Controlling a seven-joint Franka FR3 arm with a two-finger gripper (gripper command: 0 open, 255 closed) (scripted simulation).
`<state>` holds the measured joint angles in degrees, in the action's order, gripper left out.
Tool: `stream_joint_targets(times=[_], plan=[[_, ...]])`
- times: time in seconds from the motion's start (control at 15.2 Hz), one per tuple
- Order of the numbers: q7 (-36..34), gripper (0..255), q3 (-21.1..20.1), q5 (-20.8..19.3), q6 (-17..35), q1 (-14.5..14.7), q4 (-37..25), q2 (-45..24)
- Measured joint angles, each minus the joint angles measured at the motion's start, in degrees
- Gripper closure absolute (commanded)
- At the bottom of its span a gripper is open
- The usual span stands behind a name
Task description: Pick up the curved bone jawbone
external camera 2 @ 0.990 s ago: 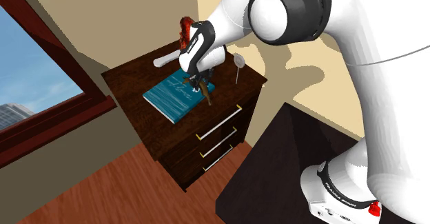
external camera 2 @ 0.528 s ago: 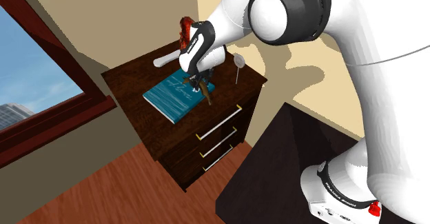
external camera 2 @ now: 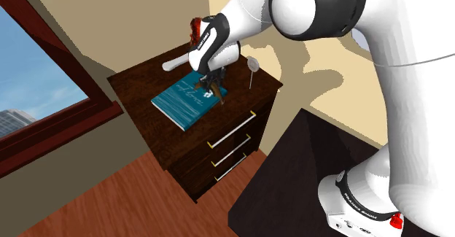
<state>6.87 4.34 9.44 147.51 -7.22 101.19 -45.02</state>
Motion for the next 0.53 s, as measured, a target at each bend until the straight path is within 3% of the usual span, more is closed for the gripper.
stream_joint_targets(times=[0.53], plan=[[-0.4, 255, 0.6, -0.6, -3.7, 0.3, 1.0, 4.7]])
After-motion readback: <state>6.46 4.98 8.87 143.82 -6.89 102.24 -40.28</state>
